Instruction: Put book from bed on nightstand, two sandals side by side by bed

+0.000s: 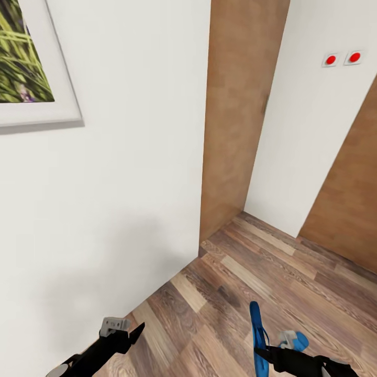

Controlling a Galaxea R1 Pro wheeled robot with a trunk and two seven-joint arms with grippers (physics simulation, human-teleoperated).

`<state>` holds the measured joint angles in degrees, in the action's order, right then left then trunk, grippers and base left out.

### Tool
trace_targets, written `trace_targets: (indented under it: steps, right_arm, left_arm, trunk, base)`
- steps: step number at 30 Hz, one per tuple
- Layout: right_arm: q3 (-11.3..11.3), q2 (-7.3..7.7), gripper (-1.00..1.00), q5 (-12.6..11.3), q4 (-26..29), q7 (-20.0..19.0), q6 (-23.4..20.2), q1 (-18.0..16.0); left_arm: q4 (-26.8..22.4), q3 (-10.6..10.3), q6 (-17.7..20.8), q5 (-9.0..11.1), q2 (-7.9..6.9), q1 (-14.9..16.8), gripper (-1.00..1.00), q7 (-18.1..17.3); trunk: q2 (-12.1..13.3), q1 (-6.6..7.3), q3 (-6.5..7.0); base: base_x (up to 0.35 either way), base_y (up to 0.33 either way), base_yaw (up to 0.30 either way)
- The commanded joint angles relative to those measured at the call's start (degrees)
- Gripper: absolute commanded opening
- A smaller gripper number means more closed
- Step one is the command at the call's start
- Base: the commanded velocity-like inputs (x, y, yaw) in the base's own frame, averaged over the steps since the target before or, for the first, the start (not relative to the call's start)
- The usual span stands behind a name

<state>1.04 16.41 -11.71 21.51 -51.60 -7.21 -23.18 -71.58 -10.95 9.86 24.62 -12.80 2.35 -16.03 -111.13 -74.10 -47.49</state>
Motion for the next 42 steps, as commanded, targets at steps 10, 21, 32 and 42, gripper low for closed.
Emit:
trace_targets:
  steps: [10,21,32,42]
  right_arm:
    - [0.1,0.03,-1.0,-0.59,0.02,-0.17,-0.64,-0.02]
    - [0.1,0.03,-1.0,-0.59,0.05,-0.17,-0.62,-0.02]
    - [0.1,0.03,-1.0,-0.59,0.03,-0.17,-0.63,-0.02]
    - [0.1,0.03,-1.0,-0.59,0.1,-0.17,-0.61,-0.02]
  left_arm:
    - [-0.05,-0.13,0.42,0.6,-0.04,0.03,1.0,-0.05]
    - [-0.05,-0.13,0.42,0.6,-0.04,0.03,1.0,-0.05]
    - [-0.03,-0.13,0.42,0.6,-0.04,0.03,1.0,-0.05]
    - [0.7,-0.37,0.42,0.6,-0.04,0.03,1.0,0.02]
  trunk:
    - [-0.02,0.0,-0.05]
    - [-0.02,0.0,-0.01]
    - [-0.02,0.0,0.03]
    - [-0.02,0.0,0.06]
  base:
    - [0.014,0.0,-0.177]
    - [0.0,0.0,-0.28]
    - [0.0,0.0,-0.281]
    - [0.167,0.0,-0.189]
